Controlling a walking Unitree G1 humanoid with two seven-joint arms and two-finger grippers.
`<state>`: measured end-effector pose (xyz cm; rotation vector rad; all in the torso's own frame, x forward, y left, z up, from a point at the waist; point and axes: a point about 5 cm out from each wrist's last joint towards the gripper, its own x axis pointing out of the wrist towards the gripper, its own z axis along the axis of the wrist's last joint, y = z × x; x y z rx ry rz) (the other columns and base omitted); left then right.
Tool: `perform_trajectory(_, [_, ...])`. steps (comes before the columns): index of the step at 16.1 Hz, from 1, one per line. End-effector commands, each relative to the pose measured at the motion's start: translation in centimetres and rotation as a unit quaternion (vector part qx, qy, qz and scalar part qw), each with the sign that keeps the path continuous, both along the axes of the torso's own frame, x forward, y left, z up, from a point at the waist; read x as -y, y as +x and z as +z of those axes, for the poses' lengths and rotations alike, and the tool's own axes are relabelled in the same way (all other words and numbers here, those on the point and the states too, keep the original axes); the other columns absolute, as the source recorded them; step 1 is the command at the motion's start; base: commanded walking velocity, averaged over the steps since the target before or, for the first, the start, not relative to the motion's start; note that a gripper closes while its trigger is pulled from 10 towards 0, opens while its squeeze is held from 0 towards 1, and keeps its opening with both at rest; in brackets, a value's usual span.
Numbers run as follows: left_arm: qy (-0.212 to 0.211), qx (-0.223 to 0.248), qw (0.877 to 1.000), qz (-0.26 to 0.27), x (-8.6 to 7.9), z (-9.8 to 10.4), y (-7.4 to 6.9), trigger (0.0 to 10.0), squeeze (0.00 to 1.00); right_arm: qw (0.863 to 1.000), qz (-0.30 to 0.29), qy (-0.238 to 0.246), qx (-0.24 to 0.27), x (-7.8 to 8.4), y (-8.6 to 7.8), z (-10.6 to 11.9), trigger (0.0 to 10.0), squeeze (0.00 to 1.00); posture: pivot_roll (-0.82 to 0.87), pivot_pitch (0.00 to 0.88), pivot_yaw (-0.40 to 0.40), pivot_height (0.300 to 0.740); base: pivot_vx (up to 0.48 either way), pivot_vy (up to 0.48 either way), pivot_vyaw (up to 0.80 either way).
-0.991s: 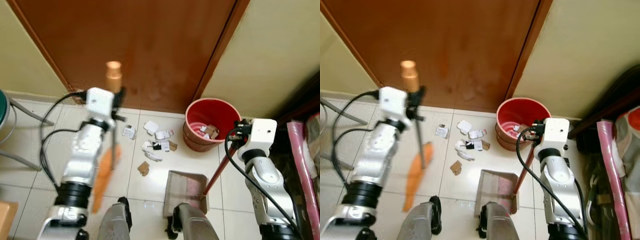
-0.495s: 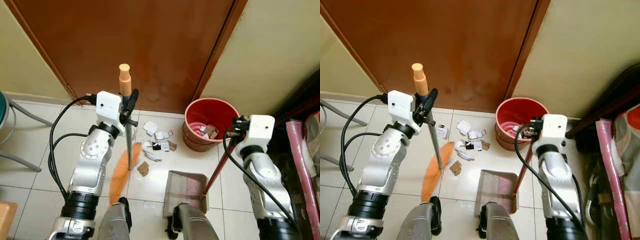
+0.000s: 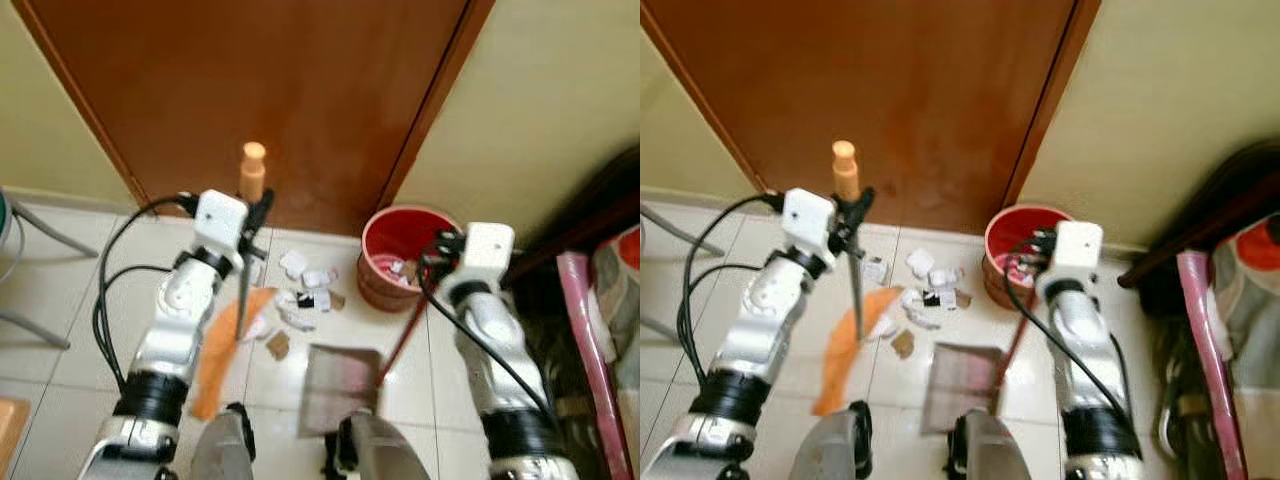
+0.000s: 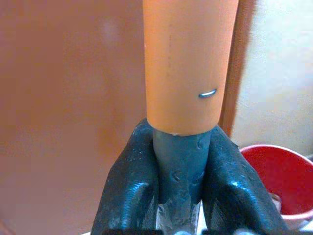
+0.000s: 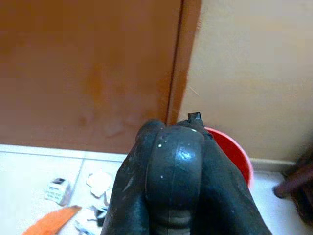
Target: Sweep floor
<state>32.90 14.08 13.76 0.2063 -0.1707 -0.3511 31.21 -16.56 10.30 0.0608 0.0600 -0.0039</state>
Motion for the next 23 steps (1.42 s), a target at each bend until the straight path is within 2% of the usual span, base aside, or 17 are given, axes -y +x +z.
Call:
perform_trajectory(1, [0.006,-0.006,1.0,0.006,-0.2,-0.7,-0.3,10.0,0.0,1.0,0.001,0.002,0.003,-0.1,0.1,-0.1,10.0,0.0,0.13,0.104,-0.093,0.74,0.0,0.0,0.0])
perform_trajectory(3, [0.0,-0.021,1.0,0.016,0.0,-2.3,-1.3,10.0,0.0,1.0,0.001,0.006,0.001,-0.3,0.2,-0.6,10.0,0.0,0.14,0.078,-0.103,0.74,0.0,0.0,0.0])
perform_trajectory(7, [-0.012,-0.032,0.998,0.044,-0.2,-3.9,-3.0,10.0,0.0,1.0,-0.006,0.013,-0.012,-0.4,-0.3,-2.0,10.0,0.0,0.16,0.046,-0.11,0.74,0.0,0.0,0.0])
perform_trajectory(11, [-0.02,-0.036,0.996,0.081,-1.2,-4.5,-3.7,10.0,0.0,0.999,-0.024,0.01,-0.04,0.6,-0.9,-3.4,10.0,0.0,0.13,0.048,-0.115,0.74,0.0,0.0,0.0])
perform_trajectory(13, [-0.023,-0.036,0.995,0.088,-1.3,-4.5,-3.9,10.0,0.0,0.999,-0.019,0.007,-0.041,0.3,-0.8,-3.7,10.0,0.0,0.13,0.041,-0.114,0.74,0.0,0.0,0.0])
perform_trajectory(17, [-0.011,-0.022,0.996,0.082,-0.8,-3.7,-4.1,10.0,0.0,0.999,-0.026,0.019,-0.032,-0.3,-0.2,-3.2,10.0,0.0,0.14,0.065,-0.1,0.74,0.0,0.0,0.0])
perform_trajectory(19, [-0.012,-0.02,0.997,0.078,-0.6,-3.4,-4.9,10.0,0.0,0.999,-0.034,0.016,-0.027,0.3,-0.6,-3.1,10.0,0.0,0.13,0.087,-0.095,0.74,0.0,0.0,0.0])
perform_trajectory(21, [-0.023,-0.038,0.996,0.076,-0.2,-4.2,-5.9,10.0,0.0,0.998,-0.045,0.014,-0.029,1.0,-1.2,-3.4,10.0,0.0,0.11,0.081,-0.086,0.74,0.0,0.0,0.0])
perform_trajectory(23, [-0.026,-0.042,0.996,0.073,0.1,-4.3,-6.0,10.0,0.0,0.998,-0.049,0.013,-0.023,1.0,-1.1,-3.1,10.0,0.0,0.09,0.074,-0.074,0.74,0.0,0.0,0.0])
